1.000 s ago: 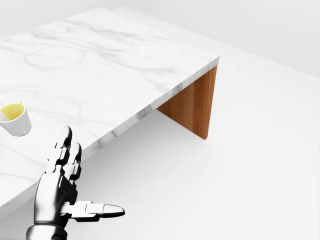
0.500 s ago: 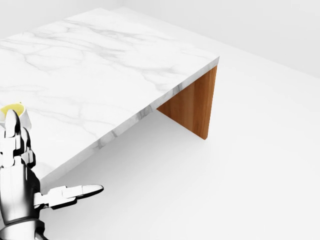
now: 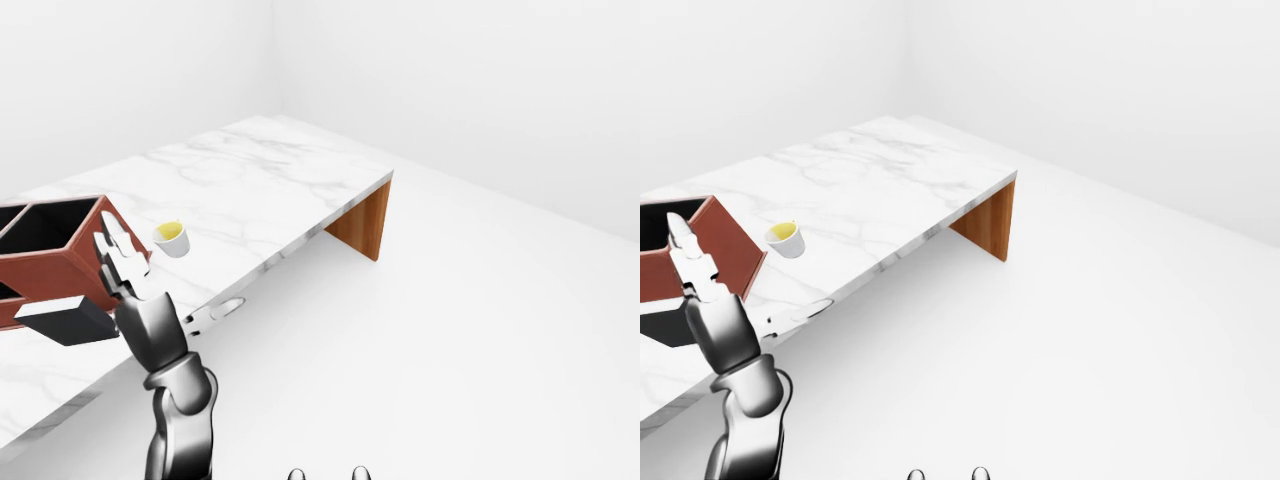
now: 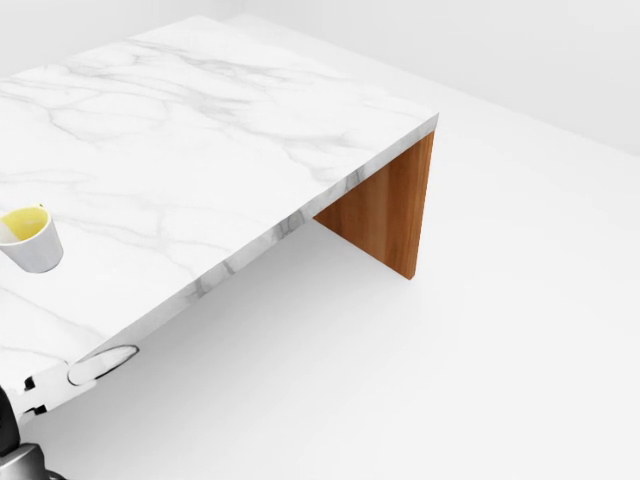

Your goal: Pick up the book and place it in the right compartment of the caddy.

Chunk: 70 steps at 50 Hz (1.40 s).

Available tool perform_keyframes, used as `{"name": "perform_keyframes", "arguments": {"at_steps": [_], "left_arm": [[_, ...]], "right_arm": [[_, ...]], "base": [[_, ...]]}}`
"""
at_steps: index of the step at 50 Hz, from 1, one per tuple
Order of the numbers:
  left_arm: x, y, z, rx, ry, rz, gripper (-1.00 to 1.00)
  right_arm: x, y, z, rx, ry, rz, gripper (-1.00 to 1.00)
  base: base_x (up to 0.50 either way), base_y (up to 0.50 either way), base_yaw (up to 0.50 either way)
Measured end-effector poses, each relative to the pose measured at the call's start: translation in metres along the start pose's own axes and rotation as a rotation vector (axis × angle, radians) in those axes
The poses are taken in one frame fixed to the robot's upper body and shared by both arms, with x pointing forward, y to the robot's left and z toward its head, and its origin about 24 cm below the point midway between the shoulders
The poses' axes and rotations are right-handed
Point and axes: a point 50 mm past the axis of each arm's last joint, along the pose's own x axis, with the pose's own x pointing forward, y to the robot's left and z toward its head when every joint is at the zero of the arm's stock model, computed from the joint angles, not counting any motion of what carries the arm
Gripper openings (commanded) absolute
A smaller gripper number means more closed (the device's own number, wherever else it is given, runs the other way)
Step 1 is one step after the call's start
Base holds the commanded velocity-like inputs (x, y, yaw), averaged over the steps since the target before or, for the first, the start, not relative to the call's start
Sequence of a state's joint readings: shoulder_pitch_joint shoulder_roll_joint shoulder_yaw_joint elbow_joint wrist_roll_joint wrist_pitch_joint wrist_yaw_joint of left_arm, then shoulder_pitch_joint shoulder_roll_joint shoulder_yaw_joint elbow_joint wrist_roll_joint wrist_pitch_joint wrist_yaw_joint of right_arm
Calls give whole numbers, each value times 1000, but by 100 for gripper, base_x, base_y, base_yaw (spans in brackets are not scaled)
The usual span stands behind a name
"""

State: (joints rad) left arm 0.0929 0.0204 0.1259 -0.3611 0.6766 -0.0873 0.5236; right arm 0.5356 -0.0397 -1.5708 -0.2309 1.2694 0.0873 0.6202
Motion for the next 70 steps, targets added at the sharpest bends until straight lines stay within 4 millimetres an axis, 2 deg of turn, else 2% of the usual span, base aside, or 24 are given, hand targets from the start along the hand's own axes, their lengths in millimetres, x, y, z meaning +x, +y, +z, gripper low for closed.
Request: {"name": "perform_keyframes", "arguments": {"at_steps": [29,70], "left_arm": [[-8,0,19,365,-258,-43,100],[-26,7,52,604,-499,-36,100]], "right_arm": [[0,-2,0,-1,2,-12,100],[0,-2,-1,-8,8,-7,100]], "base": [[0,0,0],[0,0,0]]}}
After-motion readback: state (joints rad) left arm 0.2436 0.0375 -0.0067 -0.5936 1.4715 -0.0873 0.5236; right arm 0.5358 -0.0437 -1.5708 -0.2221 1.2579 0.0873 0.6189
